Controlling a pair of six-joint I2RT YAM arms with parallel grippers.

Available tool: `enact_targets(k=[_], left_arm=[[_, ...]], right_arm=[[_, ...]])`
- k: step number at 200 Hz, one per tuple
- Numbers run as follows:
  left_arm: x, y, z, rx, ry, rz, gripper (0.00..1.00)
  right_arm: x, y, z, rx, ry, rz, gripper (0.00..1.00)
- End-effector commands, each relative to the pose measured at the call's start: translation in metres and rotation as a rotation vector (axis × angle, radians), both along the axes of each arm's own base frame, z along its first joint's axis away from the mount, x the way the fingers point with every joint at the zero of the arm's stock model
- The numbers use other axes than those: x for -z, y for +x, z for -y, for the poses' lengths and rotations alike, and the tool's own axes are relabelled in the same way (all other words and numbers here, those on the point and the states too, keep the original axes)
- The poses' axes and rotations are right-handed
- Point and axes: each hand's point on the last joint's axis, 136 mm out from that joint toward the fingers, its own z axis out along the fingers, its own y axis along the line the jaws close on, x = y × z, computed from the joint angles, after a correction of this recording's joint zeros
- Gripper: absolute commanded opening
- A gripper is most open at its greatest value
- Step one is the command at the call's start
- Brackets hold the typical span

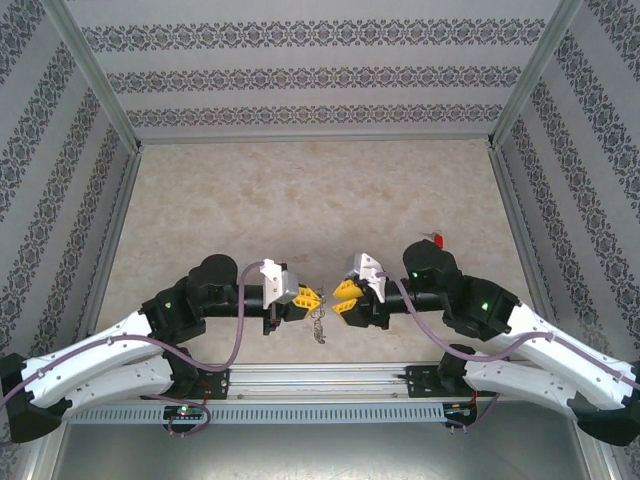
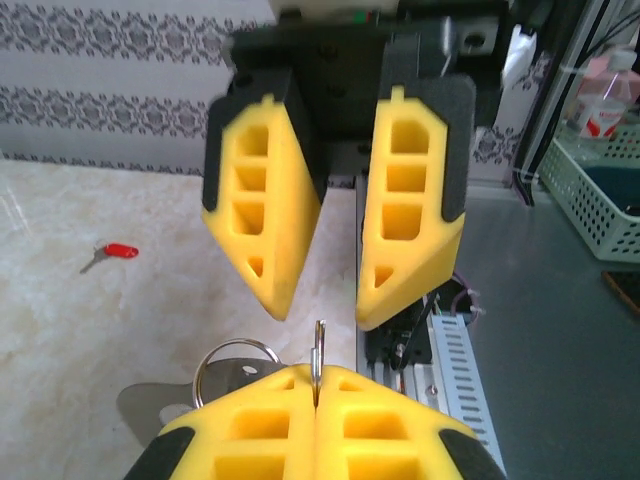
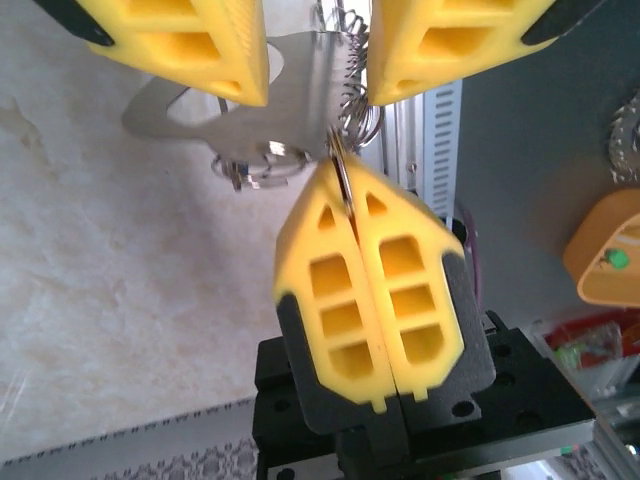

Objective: Put the keys on the keyring

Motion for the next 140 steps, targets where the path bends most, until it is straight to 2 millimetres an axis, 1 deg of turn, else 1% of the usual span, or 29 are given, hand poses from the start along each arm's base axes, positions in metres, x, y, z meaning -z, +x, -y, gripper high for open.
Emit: enact_targets(k=[1,51,79,109,140], left_arm=[[-0.029,-0.008,0.001,0.036,-0.144,0.028,0.0],[-0.037,-0.016,0.003,0.087,-0.232,0.034,0.0],[-0.036,-0.016,0.005,0.096,-0.252,0.033,0.0],[-0.036,-0.016,0.008,0.112,-0.268,0.027,0.0],[-0.036,-0.016,0.01,0.115,-0.274,0.021,0.0]], right_arm=[[-0.012,-0.004,-0.009,-0.013,0.126,-0.026,0.33],[-0.027,-0.015,-0.01,-0.08,0.226,0.018,0.33],[-0.037,-0.025,-0.007,-0.126,0.296,0.051,0.33],[-0.035,-0.022,-0.005,-0.109,0.293,0.067,0.31],[-0.034,-0.022,-0.006,-0.113,0.292,0.07,0.25]])
